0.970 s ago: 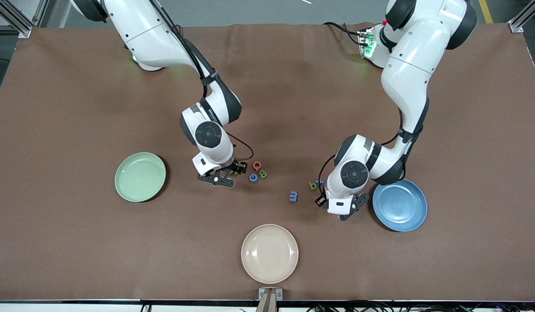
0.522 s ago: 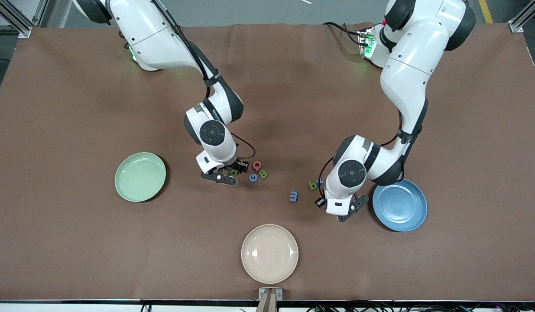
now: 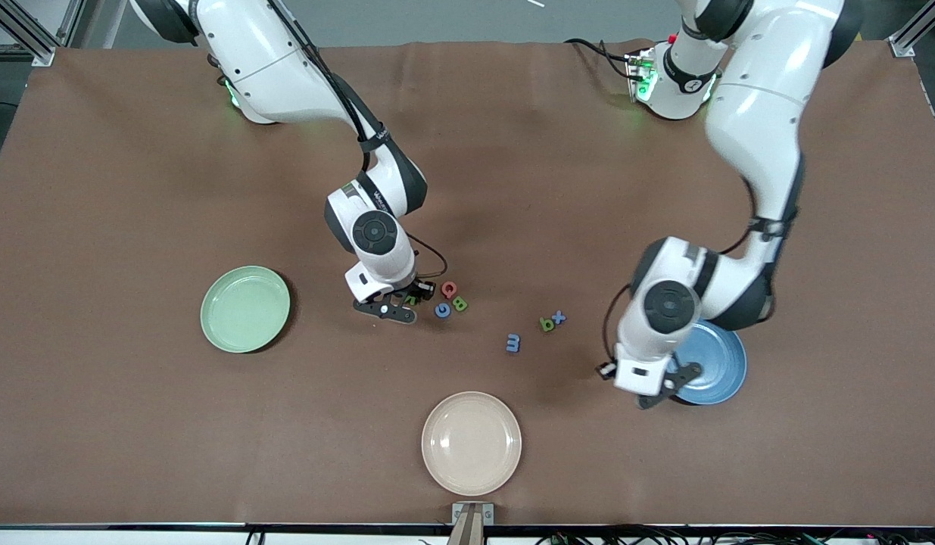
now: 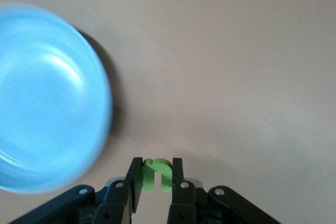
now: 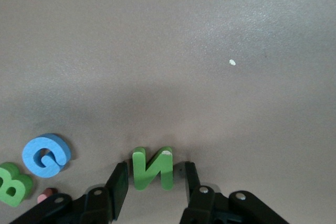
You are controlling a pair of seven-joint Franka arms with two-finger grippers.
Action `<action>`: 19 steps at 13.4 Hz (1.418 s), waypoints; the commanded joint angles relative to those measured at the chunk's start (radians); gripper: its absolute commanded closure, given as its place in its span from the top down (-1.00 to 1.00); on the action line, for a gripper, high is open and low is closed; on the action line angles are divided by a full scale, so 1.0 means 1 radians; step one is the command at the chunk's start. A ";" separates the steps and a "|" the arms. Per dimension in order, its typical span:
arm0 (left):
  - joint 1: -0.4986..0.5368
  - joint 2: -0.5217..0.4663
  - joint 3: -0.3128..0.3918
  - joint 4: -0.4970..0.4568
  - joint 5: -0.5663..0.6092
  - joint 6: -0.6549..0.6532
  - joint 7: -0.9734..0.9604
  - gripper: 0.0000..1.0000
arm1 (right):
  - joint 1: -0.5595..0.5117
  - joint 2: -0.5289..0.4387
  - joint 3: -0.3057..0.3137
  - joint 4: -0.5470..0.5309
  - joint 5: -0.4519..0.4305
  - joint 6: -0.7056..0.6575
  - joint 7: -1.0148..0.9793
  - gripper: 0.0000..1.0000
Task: Sort upper and lower case letters into plates
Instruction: 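Grasp green n with the left gripper while the right gripper grasps green N, then drop n on the blue plate while the right gripper drops N on the green plate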
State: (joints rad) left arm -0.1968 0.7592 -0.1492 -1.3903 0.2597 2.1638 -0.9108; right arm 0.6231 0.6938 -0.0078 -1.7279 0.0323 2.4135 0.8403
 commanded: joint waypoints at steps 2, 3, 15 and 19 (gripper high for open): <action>0.111 -0.051 -0.009 -0.087 0.018 -0.025 0.249 -0.99 | -0.003 -0.010 -0.009 -0.012 -0.020 0.000 0.020 -0.94; 0.140 -0.049 -0.009 -0.104 0.019 -0.019 0.307 -0.98 | -0.025 -0.019 -0.009 -0.012 -0.025 -0.025 0.004 -0.99; 0.246 -0.066 -0.047 -0.182 0.001 0.013 0.426 1.00 | -0.494 -0.304 -0.011 -0.358 -0.023 -0.009 -0.822 -0.99; 0.189 -0.060 -0.144 -0.170 0.012 0.016 0.163 1.00 | -0.516 -0.298 -0.009 -0.453 -0.022 0.073 -0.850 -0.94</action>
State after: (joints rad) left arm 0.0346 0.7142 -0.2777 -1.5507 0.2590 2.1775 -0.6463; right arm 0.1199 0.4396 -0.0382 -2.1164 0.0180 2.4704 -0.0040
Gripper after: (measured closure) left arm 0.000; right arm 0.670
